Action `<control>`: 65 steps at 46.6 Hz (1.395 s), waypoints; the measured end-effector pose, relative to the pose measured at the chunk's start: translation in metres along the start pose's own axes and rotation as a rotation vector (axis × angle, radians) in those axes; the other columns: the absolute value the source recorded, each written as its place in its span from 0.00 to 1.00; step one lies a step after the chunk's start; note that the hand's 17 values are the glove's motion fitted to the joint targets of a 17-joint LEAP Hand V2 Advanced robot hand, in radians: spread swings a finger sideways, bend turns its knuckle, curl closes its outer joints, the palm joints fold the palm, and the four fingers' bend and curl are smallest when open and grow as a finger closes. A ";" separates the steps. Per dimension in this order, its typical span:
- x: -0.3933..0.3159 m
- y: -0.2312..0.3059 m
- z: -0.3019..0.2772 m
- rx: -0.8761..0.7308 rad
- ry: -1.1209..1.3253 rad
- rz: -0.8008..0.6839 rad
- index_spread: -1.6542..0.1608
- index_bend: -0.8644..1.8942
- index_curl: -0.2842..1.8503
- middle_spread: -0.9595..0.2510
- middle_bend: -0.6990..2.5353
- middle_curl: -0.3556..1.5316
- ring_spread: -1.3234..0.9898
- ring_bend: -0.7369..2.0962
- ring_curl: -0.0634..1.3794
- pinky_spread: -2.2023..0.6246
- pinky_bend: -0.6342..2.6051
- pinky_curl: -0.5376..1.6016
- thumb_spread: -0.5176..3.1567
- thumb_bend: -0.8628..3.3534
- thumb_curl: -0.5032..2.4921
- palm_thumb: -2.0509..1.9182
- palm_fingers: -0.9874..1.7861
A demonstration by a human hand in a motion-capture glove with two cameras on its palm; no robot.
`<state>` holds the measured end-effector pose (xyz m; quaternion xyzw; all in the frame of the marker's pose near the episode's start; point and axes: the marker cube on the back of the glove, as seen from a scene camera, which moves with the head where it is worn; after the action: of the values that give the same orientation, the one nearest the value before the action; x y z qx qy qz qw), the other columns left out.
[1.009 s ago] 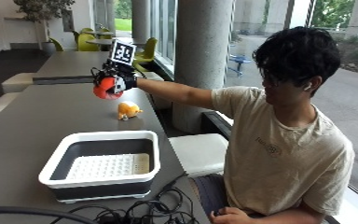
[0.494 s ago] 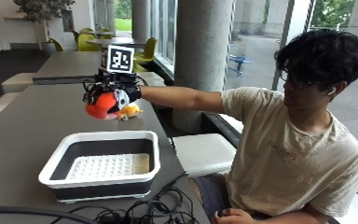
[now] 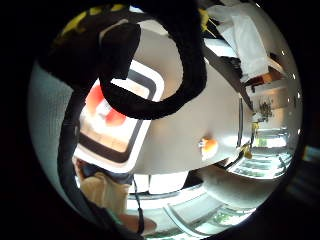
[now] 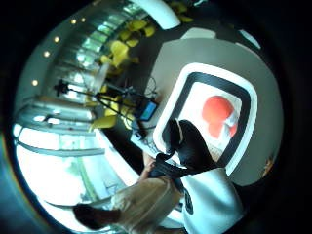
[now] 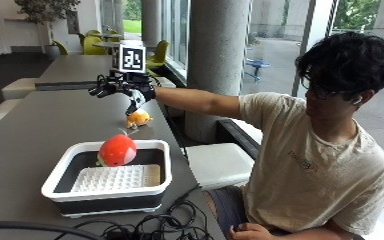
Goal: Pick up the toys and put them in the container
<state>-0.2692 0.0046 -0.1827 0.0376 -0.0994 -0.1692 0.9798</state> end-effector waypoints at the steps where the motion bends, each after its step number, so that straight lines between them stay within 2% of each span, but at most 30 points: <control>1: 0.001 0.000 -0.001 0.004 0.001 -0.018 0.74 0.37 0.29 0.74 0.27 0.43 0.54 0.36 0.31 0.77 0.56 0.45 0.49 0.20 0.36 0.59 0.32; 5: 0.009 -0.001 -0.002 0.016 0.003 -0.124 0.74 0.37 0.29 0.75 0.27 0.42 0.55 0.36 0.31 0.77 0.56 0.44 0.49 0.20 0.35 0.58 0.33; 16: 0.014 0.002 -0.002 0.031 0.033 -0.148 0.74 0.38 0.30 0.76 0.27 0.41 0.56 0.35 0.31 0.78 0.54 0.42 0.50 0.20 0.33 0.57 0.34; 22: 0.018 0.006 -0.001 0.024 0.034 -0.113 0.74 0.38 0.30 0.76 0.27 0.40 0.56 0.34 0.31 0.79 0.53 0.42 0.50 0.20 0.32 0.57 0.34; 55: 0.016 -0.002 0.015 -0.003 0.082 -0.157 0.74 0.38 0.32 0.76 0.26 0.35 0.57 0.34 0.31 0.79 0.53 0.41 0.50 0.20 0.29 0.58 0.33; 65: 0.051 0.004 0.018 -0.008 0.083 -0.058 0.74 0.38 0.33 0.76 0.26 0.34 0.57 0.34 0.31 0.79 0.53 0.41 0.51 0.20 0.29 0.58 0.34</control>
<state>-0.2249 -0.0099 -0.1551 0.0435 -0.0569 -0.1964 0.9779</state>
